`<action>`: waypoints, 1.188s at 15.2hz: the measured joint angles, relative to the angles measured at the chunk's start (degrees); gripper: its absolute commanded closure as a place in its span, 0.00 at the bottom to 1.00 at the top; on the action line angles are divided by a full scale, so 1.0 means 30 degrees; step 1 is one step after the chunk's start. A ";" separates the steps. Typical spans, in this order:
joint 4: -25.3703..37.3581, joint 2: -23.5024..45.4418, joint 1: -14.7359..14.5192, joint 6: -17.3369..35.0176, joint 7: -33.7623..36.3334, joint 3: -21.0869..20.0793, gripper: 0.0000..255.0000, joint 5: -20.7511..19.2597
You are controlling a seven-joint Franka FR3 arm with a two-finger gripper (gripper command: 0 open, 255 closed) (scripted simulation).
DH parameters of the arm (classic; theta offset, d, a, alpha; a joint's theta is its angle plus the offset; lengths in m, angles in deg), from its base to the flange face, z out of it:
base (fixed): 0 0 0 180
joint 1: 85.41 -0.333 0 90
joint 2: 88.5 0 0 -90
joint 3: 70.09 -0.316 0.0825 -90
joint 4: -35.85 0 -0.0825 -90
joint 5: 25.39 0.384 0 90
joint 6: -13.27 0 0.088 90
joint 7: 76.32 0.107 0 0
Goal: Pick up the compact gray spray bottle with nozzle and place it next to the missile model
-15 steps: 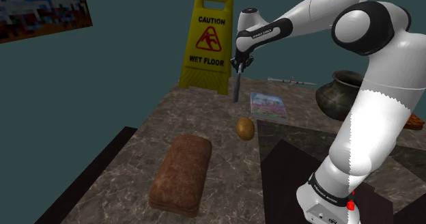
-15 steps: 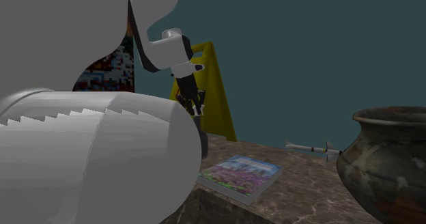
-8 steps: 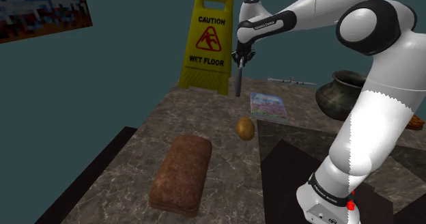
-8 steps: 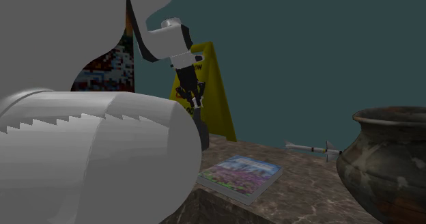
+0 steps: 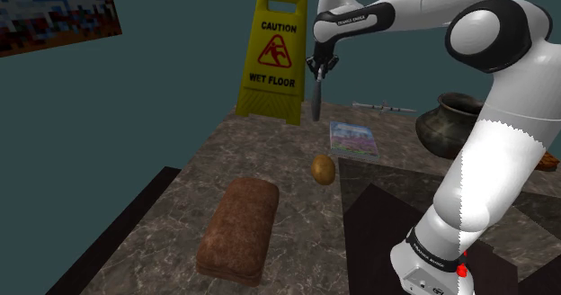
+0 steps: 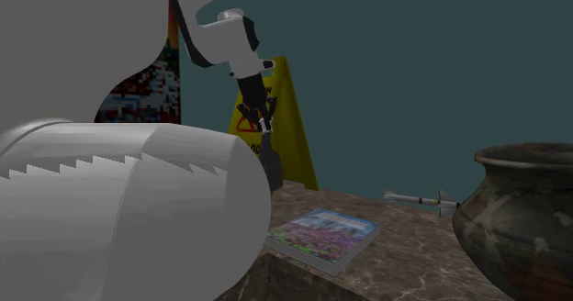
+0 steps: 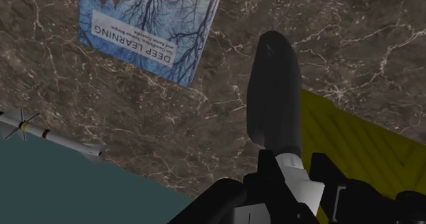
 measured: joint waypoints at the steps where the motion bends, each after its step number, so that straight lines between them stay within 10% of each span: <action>1: 0.0251 -0.0039 -0.0027 -0.0293 -0.0038 -0.0022 1.00 0.0026; 18: 0.4994 0.0287 -0.0111 -0.4608 -0.1097 -0.0112 1.00 0.0483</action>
